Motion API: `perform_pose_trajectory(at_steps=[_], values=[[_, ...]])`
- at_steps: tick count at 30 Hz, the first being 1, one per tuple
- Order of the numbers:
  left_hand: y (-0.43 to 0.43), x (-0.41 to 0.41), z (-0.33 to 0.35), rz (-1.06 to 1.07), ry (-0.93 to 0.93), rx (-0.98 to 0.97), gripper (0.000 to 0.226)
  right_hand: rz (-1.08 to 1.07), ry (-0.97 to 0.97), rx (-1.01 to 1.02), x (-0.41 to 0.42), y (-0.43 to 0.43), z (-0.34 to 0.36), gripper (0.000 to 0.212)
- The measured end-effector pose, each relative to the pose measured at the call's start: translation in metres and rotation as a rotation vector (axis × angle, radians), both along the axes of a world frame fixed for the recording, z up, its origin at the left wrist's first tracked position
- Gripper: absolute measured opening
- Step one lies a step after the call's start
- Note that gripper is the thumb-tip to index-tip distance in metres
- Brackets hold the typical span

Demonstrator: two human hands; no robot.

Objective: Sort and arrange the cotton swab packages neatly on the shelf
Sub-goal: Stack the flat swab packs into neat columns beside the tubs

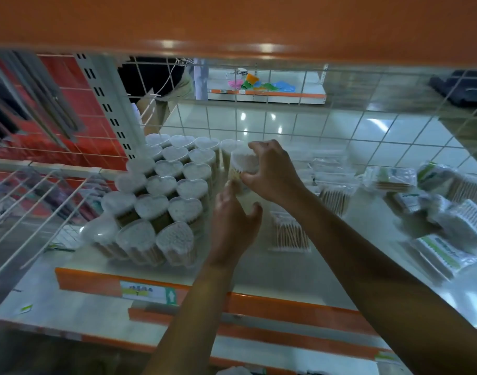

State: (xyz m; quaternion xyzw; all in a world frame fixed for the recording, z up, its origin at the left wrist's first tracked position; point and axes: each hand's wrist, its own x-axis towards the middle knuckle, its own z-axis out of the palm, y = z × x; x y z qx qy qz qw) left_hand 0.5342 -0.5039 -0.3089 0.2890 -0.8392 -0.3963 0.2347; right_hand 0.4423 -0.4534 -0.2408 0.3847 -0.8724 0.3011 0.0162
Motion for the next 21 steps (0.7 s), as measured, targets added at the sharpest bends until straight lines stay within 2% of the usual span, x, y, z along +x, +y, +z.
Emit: perform_pose_trajectory(at_steps=[8,17,21], values=[[-0.003,0.001,-0.014,-0.068,-0.033,0.066,0.084,-0.002,-0.034,0.130,0.005,-0.028,-0.013,0.055],[-0.012,-0.004,-0.022,-0.092,-0.063,0.158,0.083,-0.085,-0.091,0.123,0.006,-0.044,-0.026,0.057],[-0.016,-0.009,-0.029,-0.038,-0.001,0.021,0.082,-0.095,-0.100,0.085,0.004,-0.049,-0.030,0.060]])
